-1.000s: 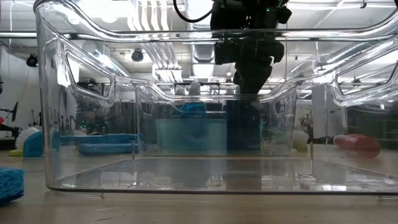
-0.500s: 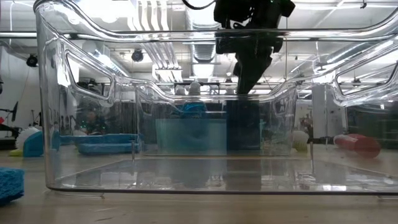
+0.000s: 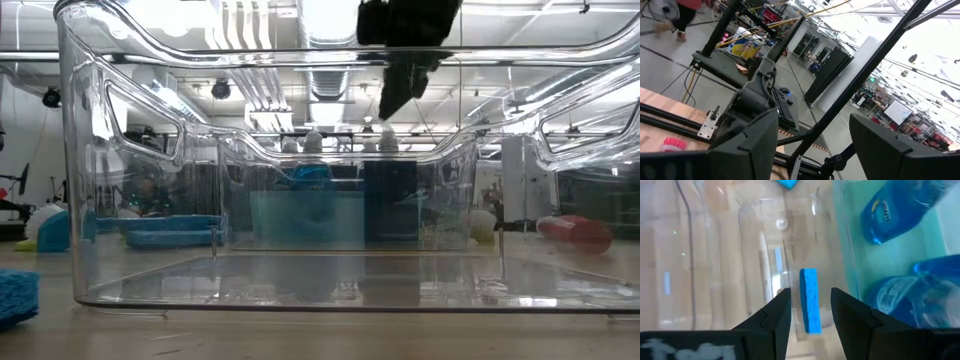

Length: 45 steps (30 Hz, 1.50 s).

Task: Pick & Place Kitchen Sink Supplies
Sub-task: Put the blue sponge into the top transparent bin

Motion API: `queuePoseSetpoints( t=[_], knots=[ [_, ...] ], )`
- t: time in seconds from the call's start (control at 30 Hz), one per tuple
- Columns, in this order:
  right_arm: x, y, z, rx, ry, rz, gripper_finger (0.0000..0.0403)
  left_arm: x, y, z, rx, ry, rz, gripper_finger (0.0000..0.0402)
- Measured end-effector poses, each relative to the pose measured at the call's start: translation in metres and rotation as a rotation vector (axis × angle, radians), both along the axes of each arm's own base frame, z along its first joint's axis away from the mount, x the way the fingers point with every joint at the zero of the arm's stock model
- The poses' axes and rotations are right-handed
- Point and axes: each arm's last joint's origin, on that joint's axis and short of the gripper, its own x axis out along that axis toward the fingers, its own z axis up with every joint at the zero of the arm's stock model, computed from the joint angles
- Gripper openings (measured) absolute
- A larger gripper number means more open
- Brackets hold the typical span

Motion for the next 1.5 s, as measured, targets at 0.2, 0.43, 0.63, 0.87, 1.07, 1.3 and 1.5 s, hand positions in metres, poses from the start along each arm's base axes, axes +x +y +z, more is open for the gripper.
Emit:
queuePoseSetpoints(
  t=[0.2,0.43,0.63,0.87,1.07,1.3,1.5],
  knots=[
    [-0.022,0.004,0.026,0.084,-0.045,-0.097,0.0137,0.0,0.0,0.0,0.001,0.0,0.0,0.0236],
    [-0.061,0.021,0.058,0.329,-0.102,-0.223,0.0137,0.0,0.0,0.0,0.001,0.0,0.0,0.0236],
    [-0.096,0.045,0.064,0.496,-0.092,-0.364,0.0137,0.0,0.0,0.0,0.001,0.0,0.001,0.0236],
    [-0.131,0.07,0.035,0.645,0.027,-0.534,0.0137,0.0,0.0,-0.001,0.0,0.005,0.001,0.0236],
    [-0.154,0.082,-0.003,0.746,0.12,-0.684,0.0137,0.0,0.001,-0.001,-0.003,0.008,0.023,0.0236],
    [-0.176,0.09,-0.045,0.752,0.261,-0.837,0.0137,0.0,0.001,-0.002,-0.006,0.017,0.024,0.0236],
    [-0.189,0.094,-0.074,0.708,0.363,-0.922,0.0137,0.0,0.001,-0.003,-0.011,0.031,0.024,0.0236]
  ],
)
